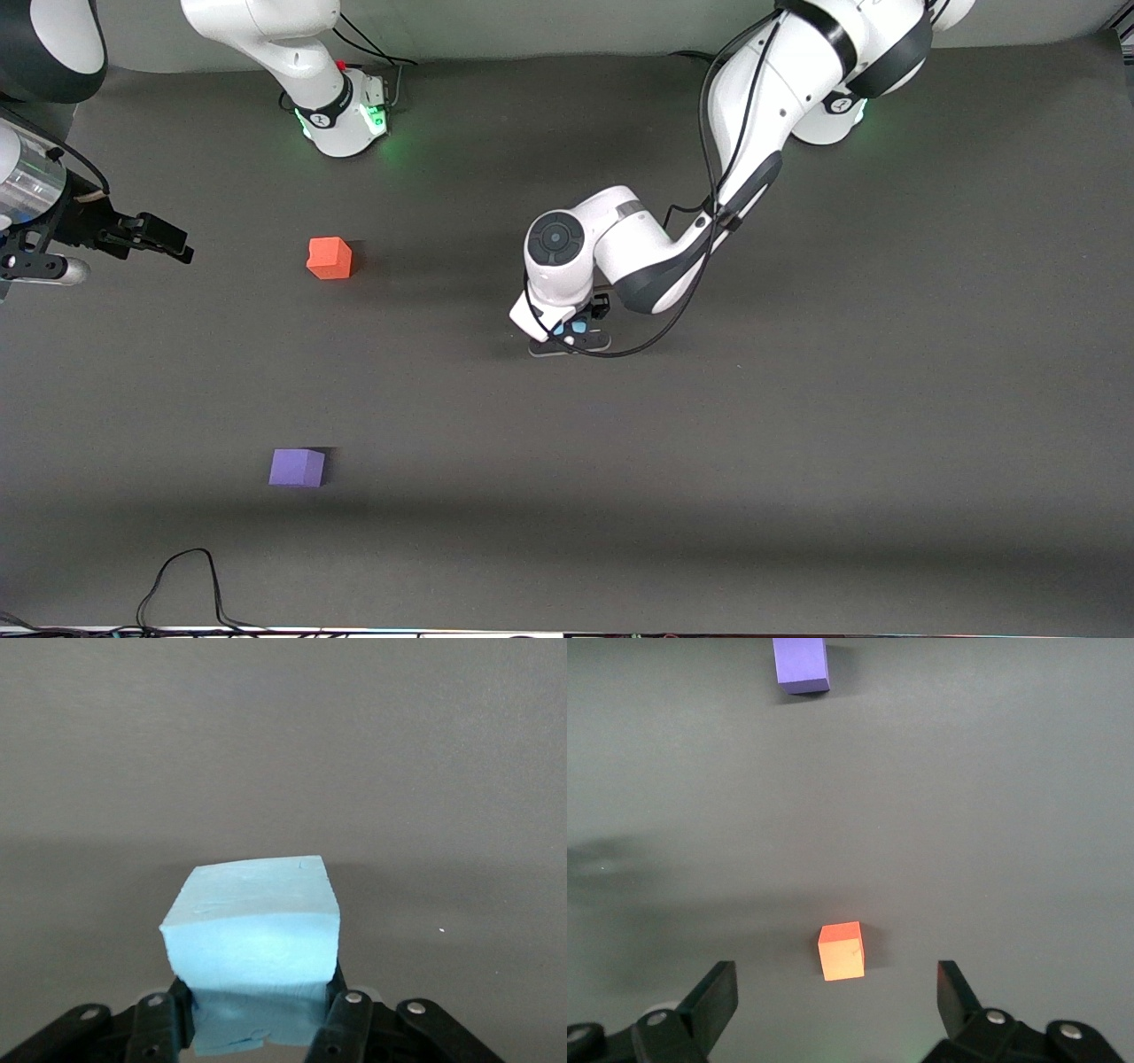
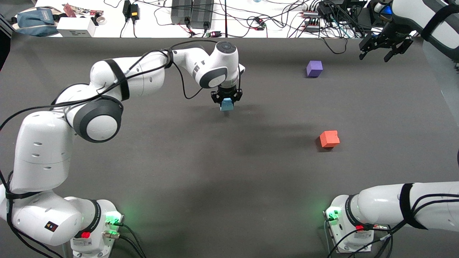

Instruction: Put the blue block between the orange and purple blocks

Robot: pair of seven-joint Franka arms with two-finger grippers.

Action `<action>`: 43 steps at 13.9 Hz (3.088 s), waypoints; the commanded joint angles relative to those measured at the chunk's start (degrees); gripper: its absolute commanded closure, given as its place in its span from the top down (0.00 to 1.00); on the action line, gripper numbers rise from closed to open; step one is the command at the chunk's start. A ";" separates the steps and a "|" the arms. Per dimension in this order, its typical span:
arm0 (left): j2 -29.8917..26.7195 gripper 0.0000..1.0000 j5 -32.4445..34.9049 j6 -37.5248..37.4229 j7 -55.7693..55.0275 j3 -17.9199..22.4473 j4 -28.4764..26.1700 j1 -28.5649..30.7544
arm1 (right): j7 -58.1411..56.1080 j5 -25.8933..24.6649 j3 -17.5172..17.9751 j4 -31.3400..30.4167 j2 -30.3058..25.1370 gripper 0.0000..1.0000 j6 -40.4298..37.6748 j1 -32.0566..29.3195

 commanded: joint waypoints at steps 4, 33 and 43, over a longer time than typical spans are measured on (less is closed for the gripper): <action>3.12 0.93 1.25 4.99 0.68 0.87 0.52 -2.49 | -1.68 0.79 -0.17 -0.65 -0.87 1.00 -0.32 0.26; -44.42 1.00 -13.96 -26.12 54.11 24.07 -14.77 26.51 | 53.41 -21.97 35.60 17.11 45.61 1.00 28.13 11.85; -47.33 1.00 -16.86 -28.58 55.34 24.42 -14.59 23.35 | 69.33 -36.65 35.51 16.41 53.45 0.90 34.49 16.52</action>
